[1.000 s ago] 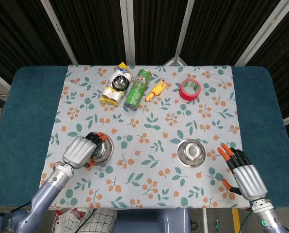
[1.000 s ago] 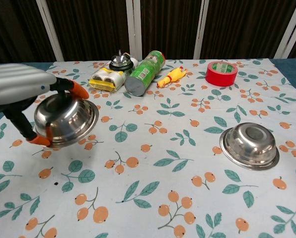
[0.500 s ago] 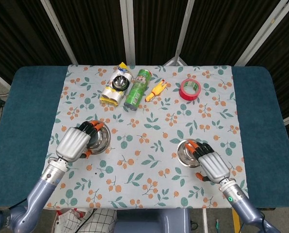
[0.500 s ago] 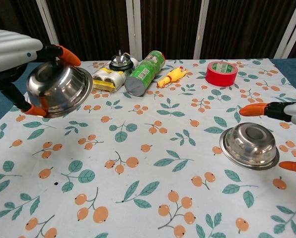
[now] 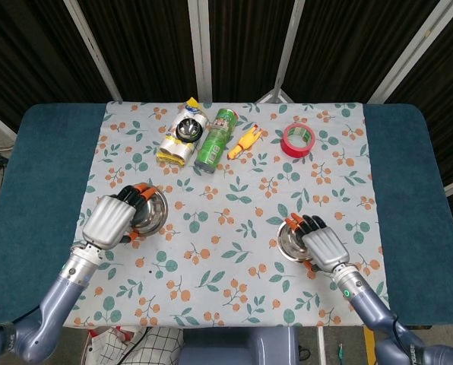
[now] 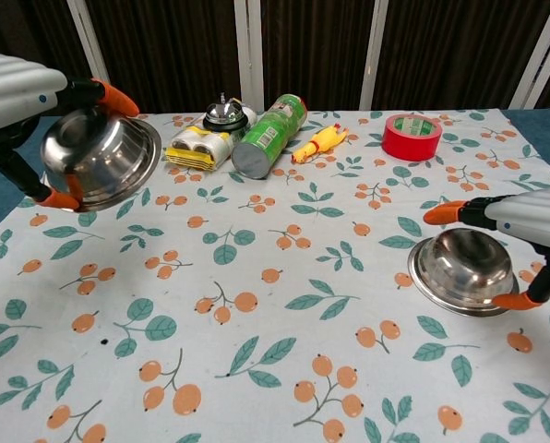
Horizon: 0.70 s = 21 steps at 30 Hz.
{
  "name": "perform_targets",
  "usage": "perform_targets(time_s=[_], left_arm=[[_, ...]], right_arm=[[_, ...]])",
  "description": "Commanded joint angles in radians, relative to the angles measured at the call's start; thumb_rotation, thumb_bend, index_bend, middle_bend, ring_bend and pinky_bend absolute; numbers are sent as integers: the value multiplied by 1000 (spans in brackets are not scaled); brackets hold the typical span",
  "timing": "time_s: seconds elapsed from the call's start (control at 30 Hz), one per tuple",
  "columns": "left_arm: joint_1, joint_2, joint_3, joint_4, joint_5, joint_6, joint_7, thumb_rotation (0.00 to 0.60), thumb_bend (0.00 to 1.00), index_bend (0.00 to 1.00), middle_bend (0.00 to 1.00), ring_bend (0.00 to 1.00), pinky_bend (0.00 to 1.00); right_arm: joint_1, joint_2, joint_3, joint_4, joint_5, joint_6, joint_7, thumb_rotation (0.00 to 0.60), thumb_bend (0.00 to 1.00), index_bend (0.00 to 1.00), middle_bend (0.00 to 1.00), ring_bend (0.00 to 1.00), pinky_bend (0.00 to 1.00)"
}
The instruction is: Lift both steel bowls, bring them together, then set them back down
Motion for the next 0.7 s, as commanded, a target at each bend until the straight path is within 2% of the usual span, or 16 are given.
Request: perform_targets(time_s=[0.03,0.23,0.4,0.63,0.7], left_arm=[[-7,-8,-3,9,-8,-5,8,600,265,313,504,437,643],[-18,-21,-9,20,-25,-14,12,600,263,313,504,437,643],[-25,-35,-6,38,-39,-19,19,600,261,313,505,437,643],[-37,-43,-3,42,-40,-16,37,600,260,320,514,437,647],[-39,-45,-3,41,-43,-17,40,600,260,320,514,437,647]], right_arm=[[19,-8,-1,24,29,-20,-5,600,311,0,0,0,103],[34,-12,-4,40,48,-34,8,600,310,0,0,0,104],[53,-21,-9,57,61,-48,26,600,311,0,0,0,150],[70,-18,-32,54,82,-51,9,600,310,0,0,4,353],[73,-17,-34,47,93,-49,3,600,310,0,0,38,426]])
